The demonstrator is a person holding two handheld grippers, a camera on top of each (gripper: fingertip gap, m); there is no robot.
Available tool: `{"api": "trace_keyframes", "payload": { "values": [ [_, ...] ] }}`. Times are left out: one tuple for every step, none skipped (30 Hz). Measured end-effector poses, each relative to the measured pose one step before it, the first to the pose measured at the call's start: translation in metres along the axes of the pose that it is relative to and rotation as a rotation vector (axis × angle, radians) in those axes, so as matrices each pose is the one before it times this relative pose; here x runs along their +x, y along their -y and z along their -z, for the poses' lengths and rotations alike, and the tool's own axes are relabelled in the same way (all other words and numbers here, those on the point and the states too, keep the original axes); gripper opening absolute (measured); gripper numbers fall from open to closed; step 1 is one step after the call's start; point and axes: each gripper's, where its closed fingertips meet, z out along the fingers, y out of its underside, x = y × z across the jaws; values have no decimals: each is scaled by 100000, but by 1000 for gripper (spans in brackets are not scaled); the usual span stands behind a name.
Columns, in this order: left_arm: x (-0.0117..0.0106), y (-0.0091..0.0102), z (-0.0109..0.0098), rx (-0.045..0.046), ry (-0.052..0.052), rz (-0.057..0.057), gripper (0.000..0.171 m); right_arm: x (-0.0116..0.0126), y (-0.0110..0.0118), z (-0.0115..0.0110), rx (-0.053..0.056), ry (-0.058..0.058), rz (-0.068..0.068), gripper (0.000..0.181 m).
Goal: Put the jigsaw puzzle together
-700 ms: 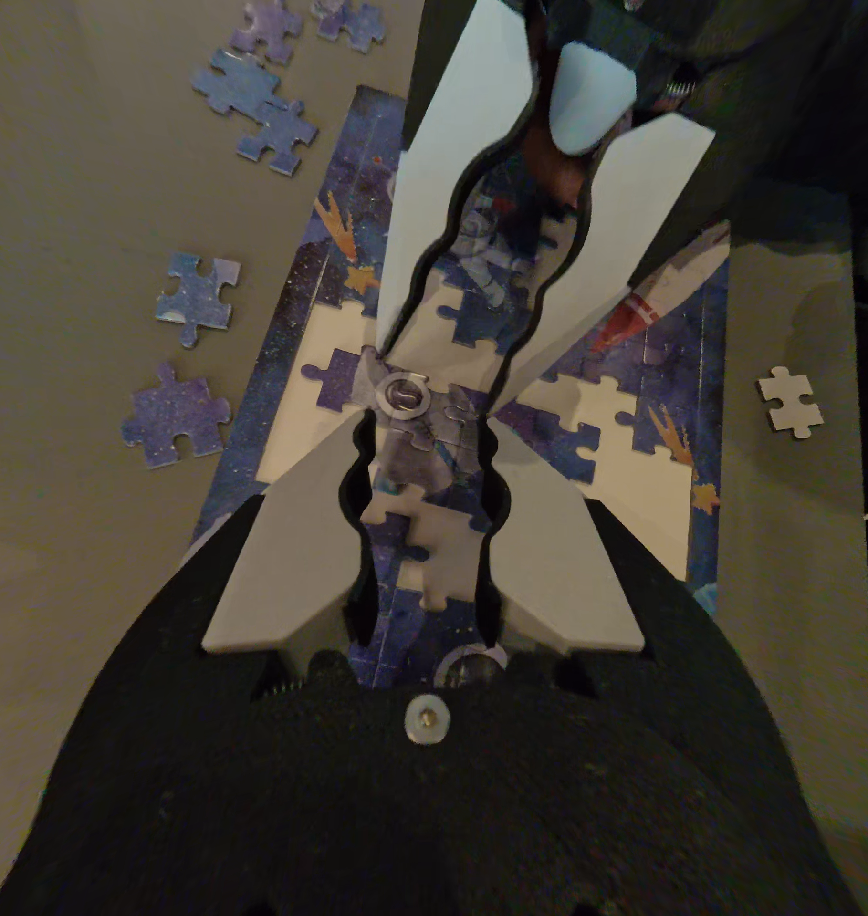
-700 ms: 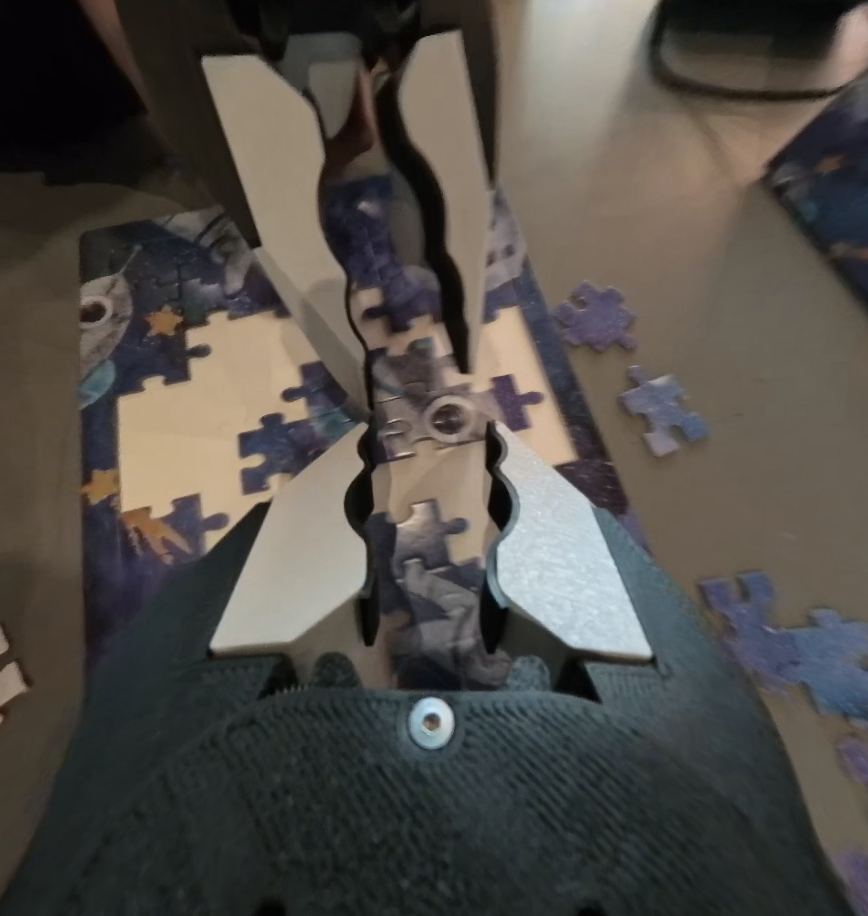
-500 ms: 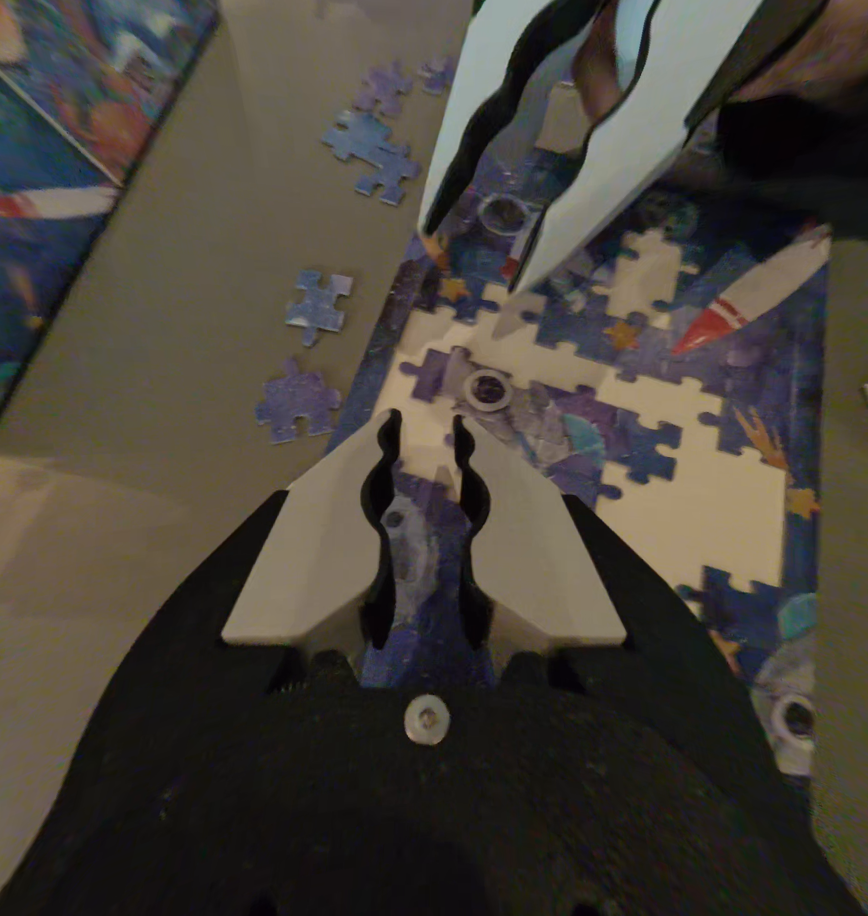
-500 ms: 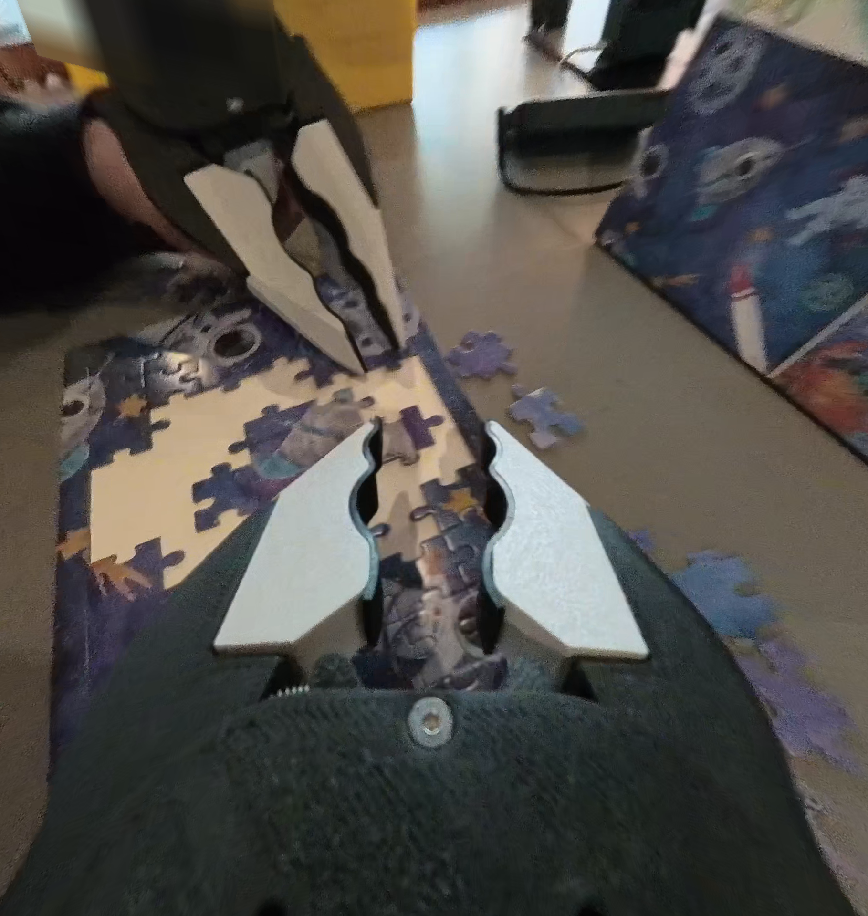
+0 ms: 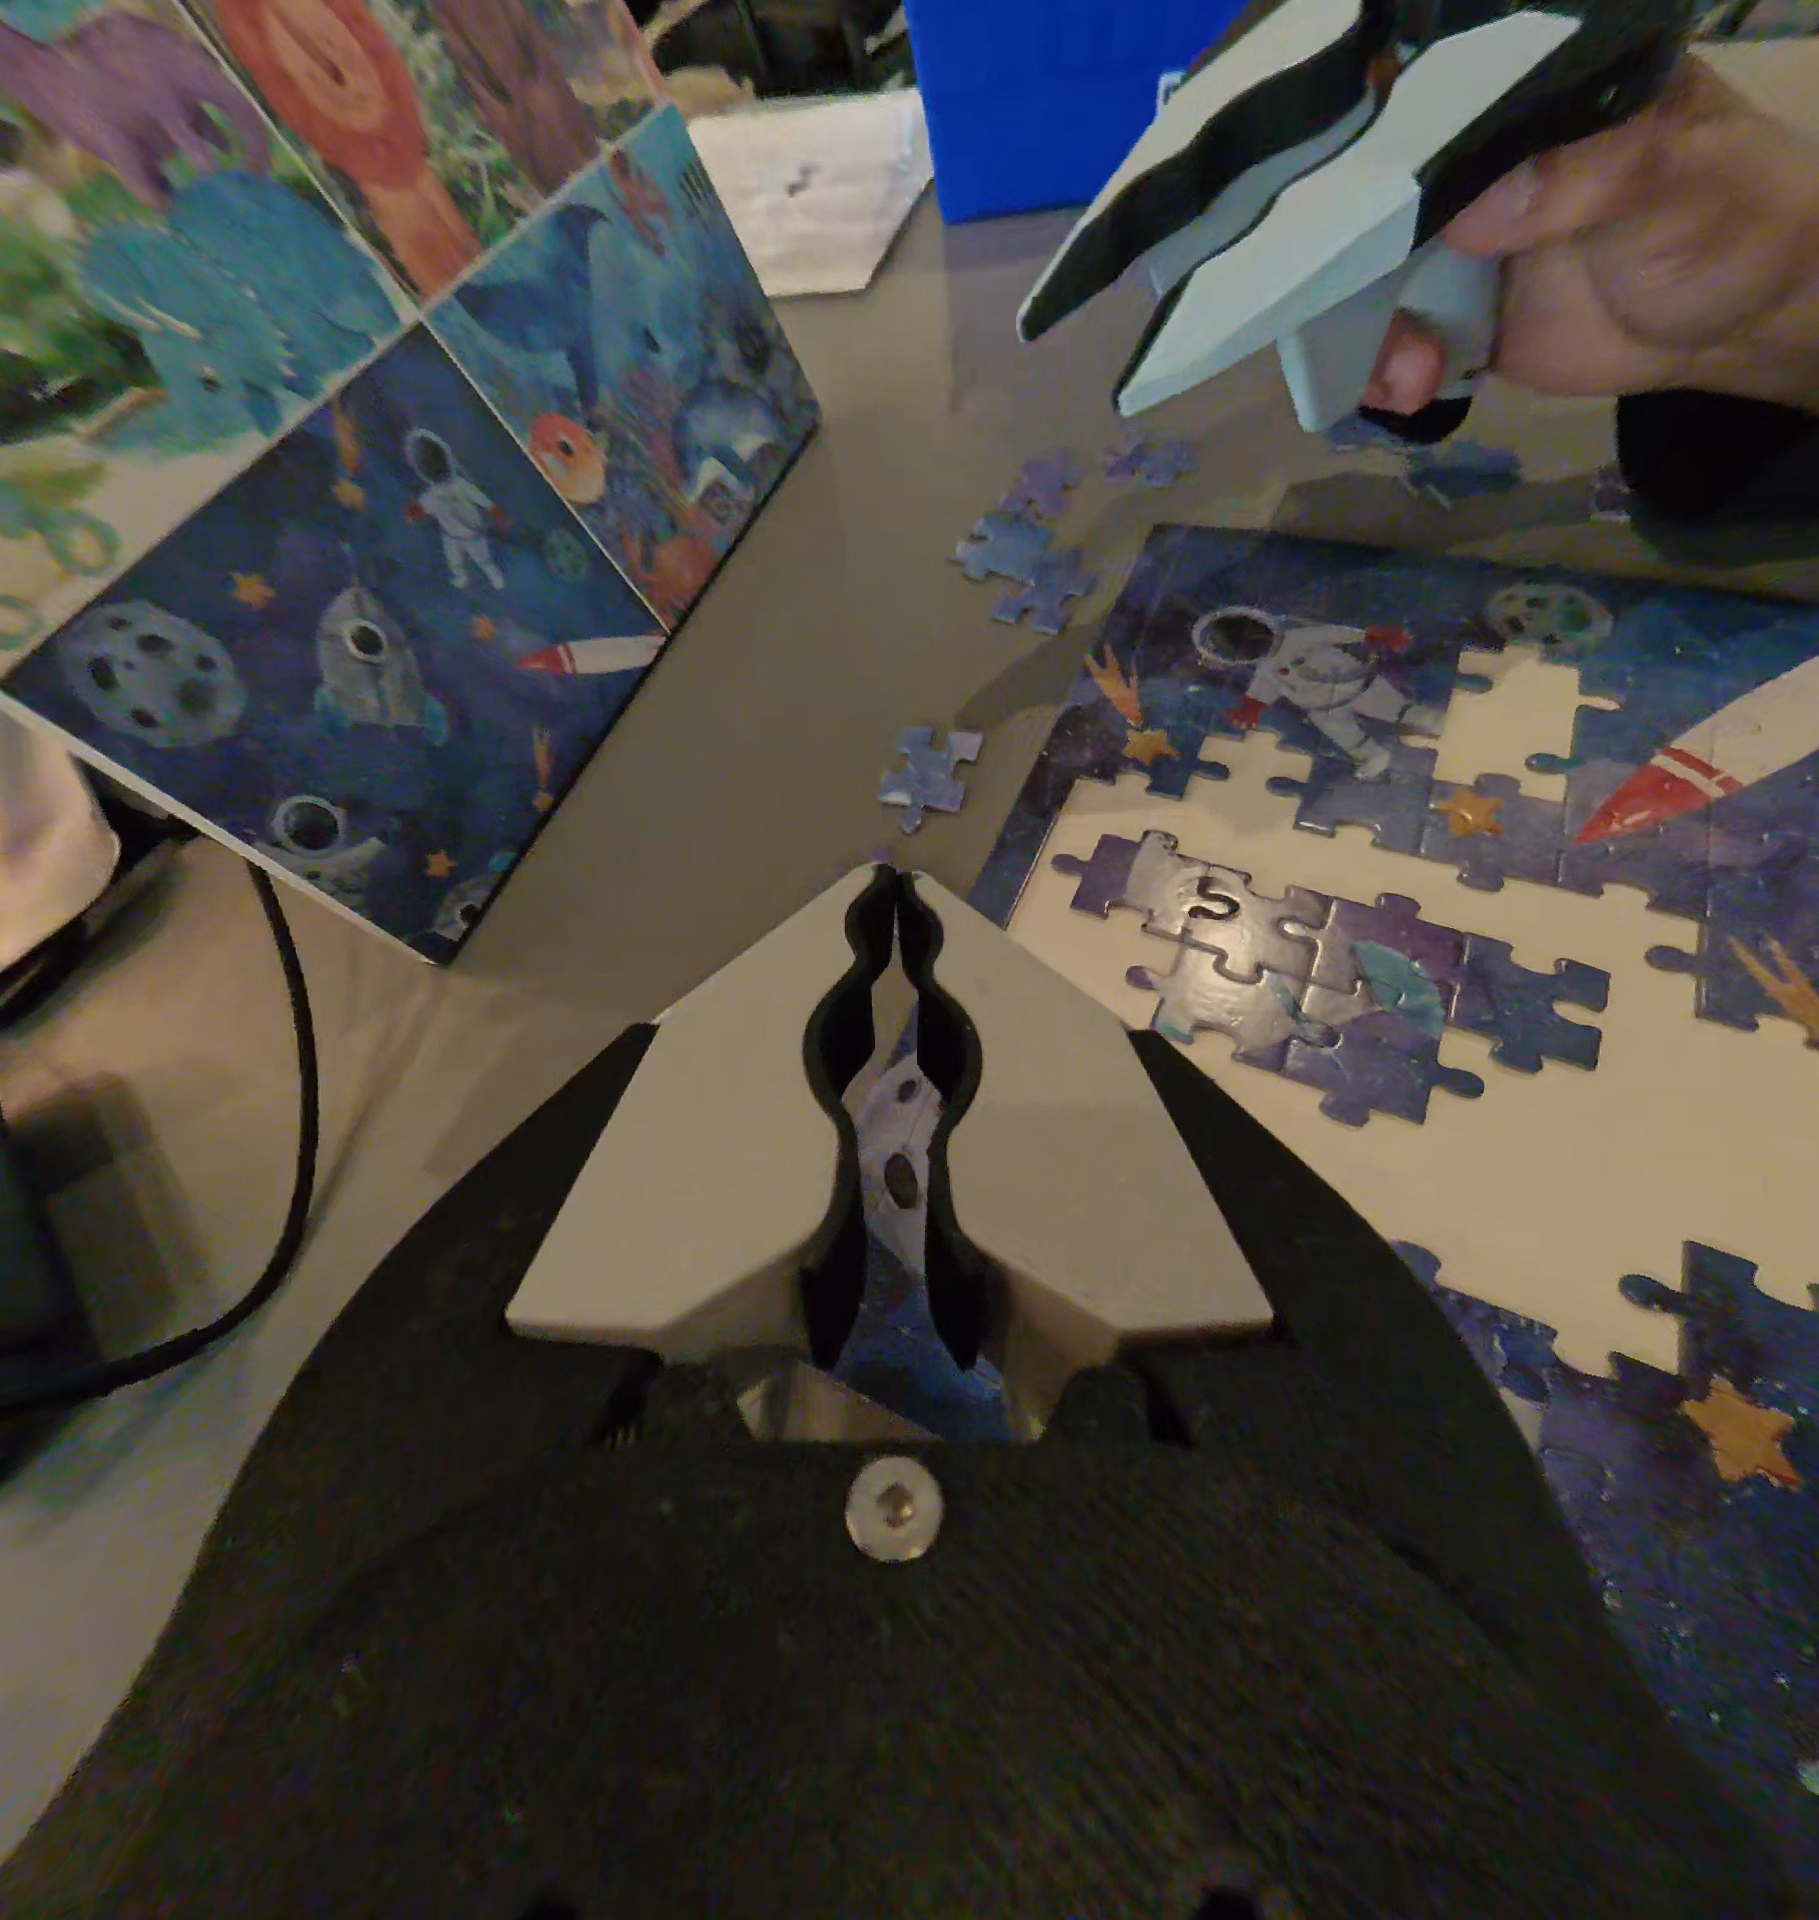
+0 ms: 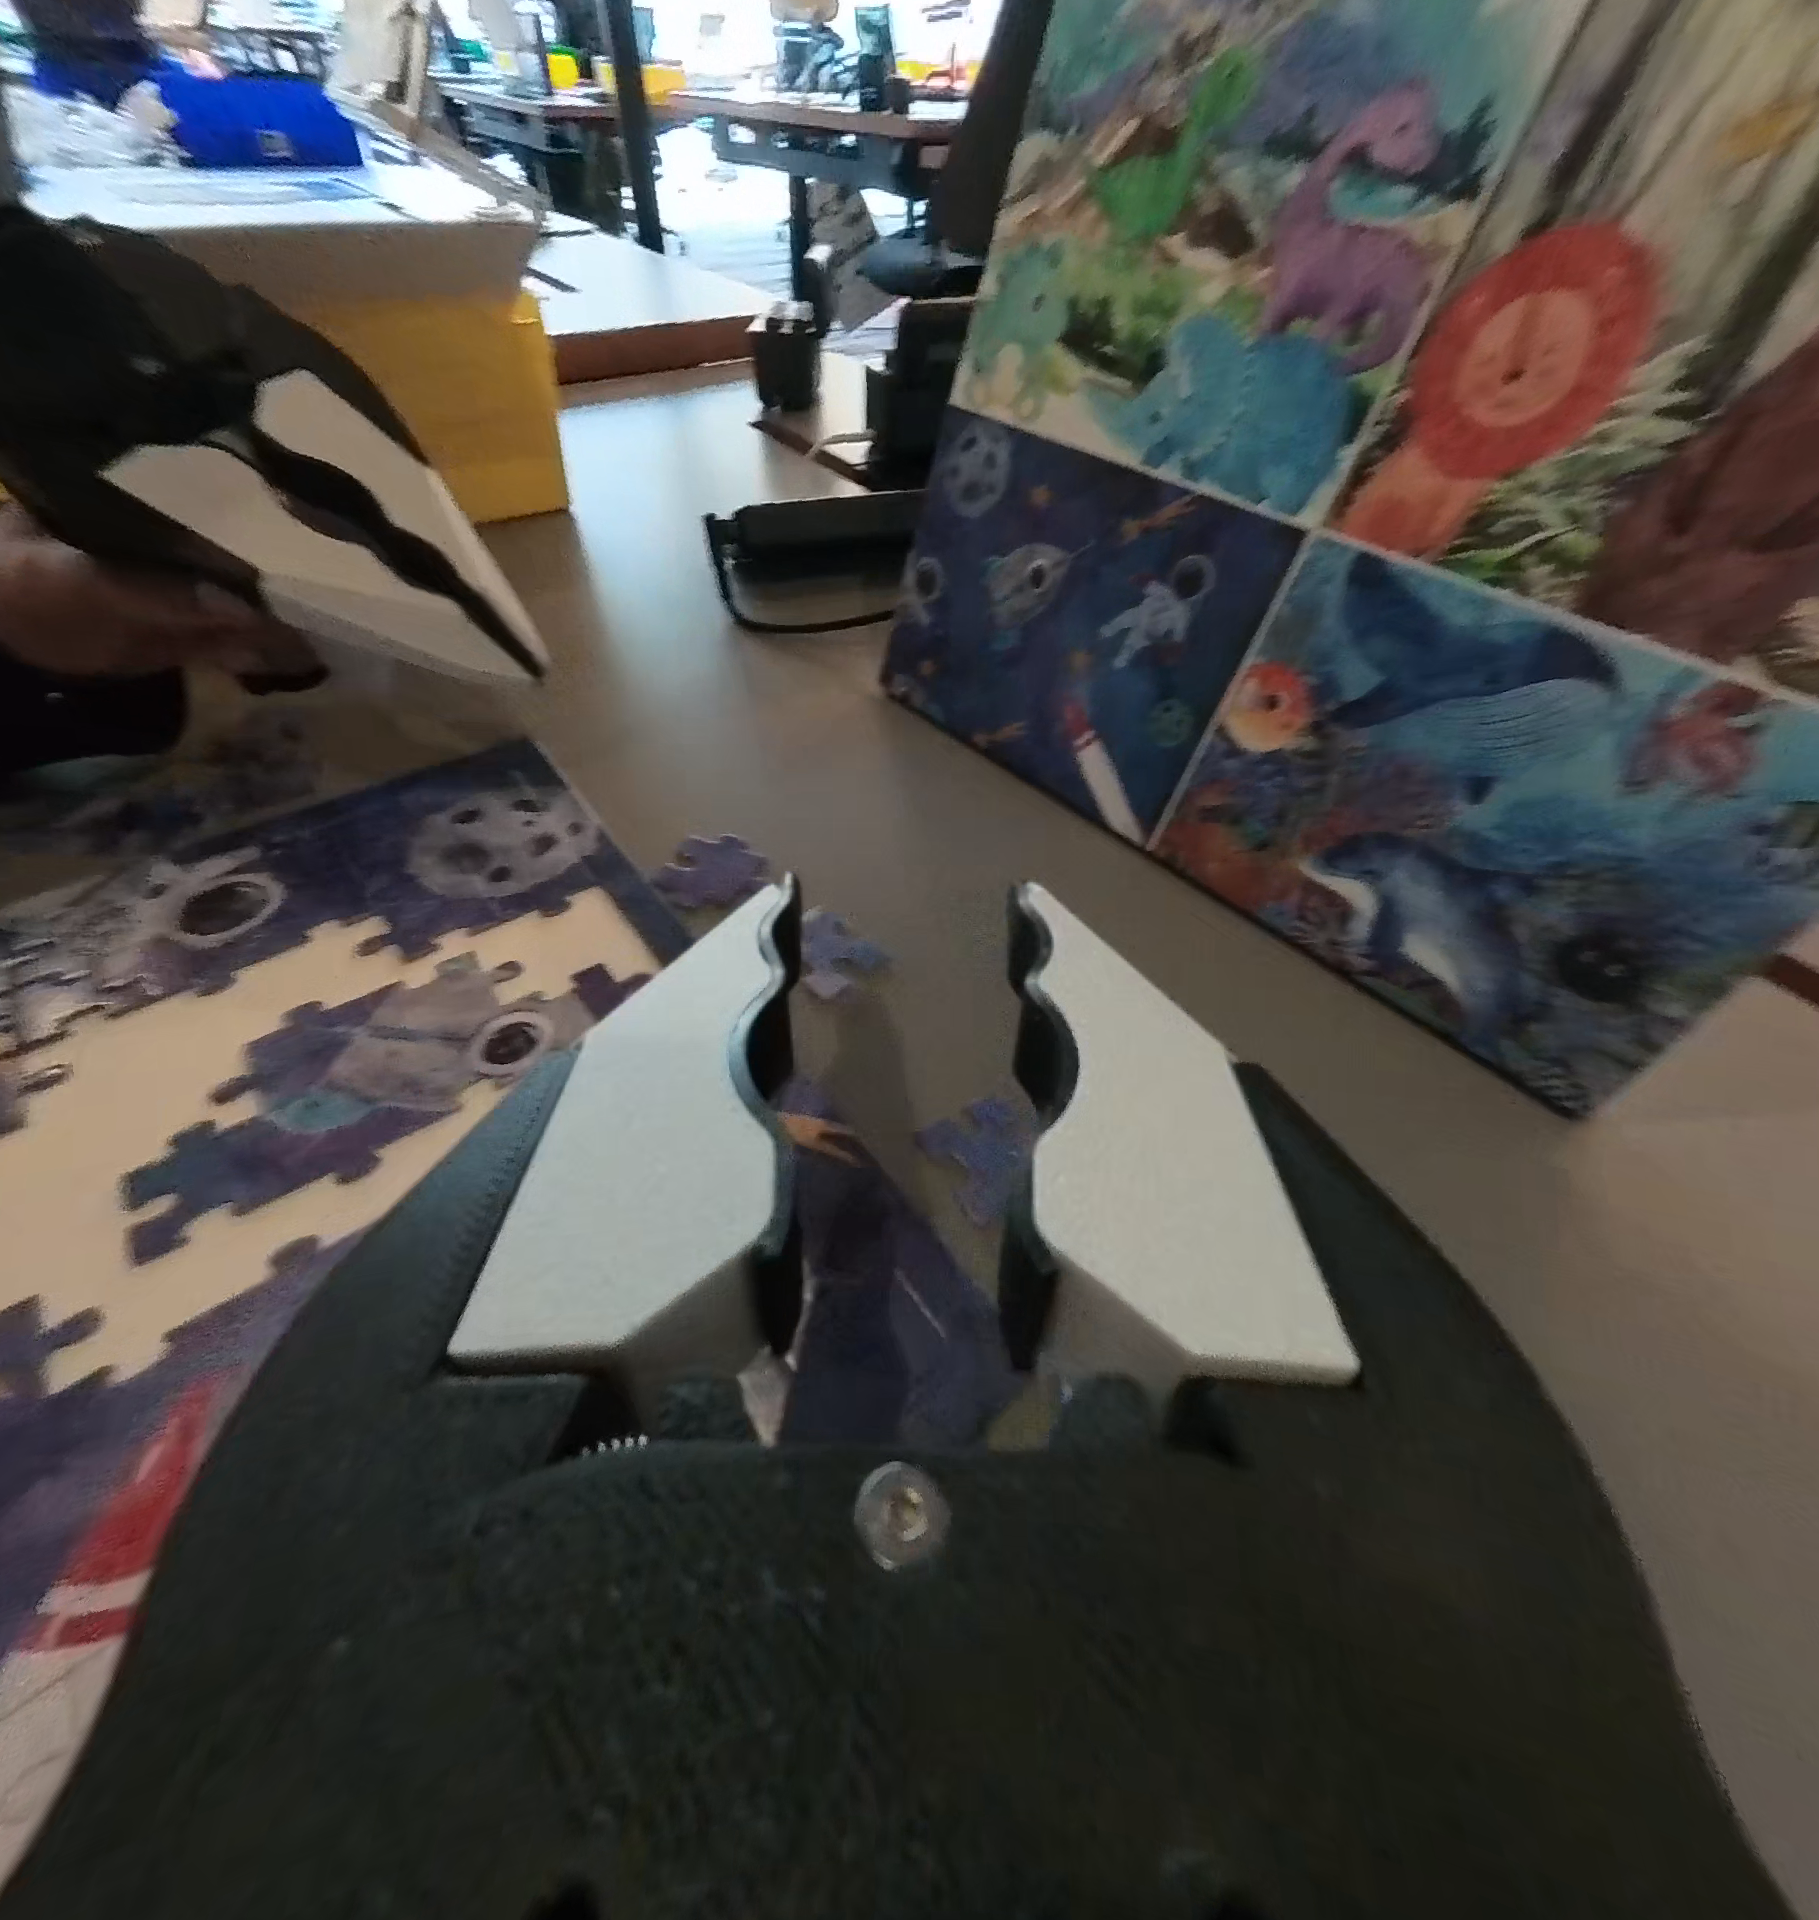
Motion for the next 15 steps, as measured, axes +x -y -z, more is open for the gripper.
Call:
{"api": "trace_keyframes", "payload": {
  "values": [
    [-28,183,113,988,243,60,0,485,58,201,257,-2945,1773,38],
    [-28,109,66,598,178,26,0,384,-17,140,-136,-2293,1312,37],
    [-32,51,38,340,198,-56,0,244,-52,82,-260,-1407,718,37],
    [12,4,9,250,19,-122,0,102,-42,26,-96,-458,136,37],
    [69,-14,-26,343,-369,-78,0,-21,-40,-27,61,190,-356,37],
    [151,-66,-71,195,-996,18,0,-111,-85,-88,-30,654,-587,37],
    [153,-141,-118,-145,-1180,106,0,-175,-142,-139,-289,938,-547,36],
    [130,-156,-131,-224,-1078,210,0,-229,-222,-178,-645,1092,-336,36],
    [141,-164,-133,-381,-1277,399,0,-283,-249,-214,-905,1212,-47,35],
    [157,-129,-114,-290,-1355,460,0,-341,-224,-219,-929,1410,260,35],
    [161,-78,-81,-20,-1219,278,0,-382,-169,-218,-753,1604,472,35],
    [173,-2,-36,335,-1179,65,0,-459,-94,-189,-439,1920,724,35],
    [176,26,-19,347,-1108,23,0,-540,-28,-166,-111,2400,1056,34],
    [151,46,-2,296,-939,51,0,-542,-14,-153,-68,2448,1357,34],
    [123,69,8,335,-657,-42,0,-419,-73,-151,-387,1836,1536,32]
  ]
}}
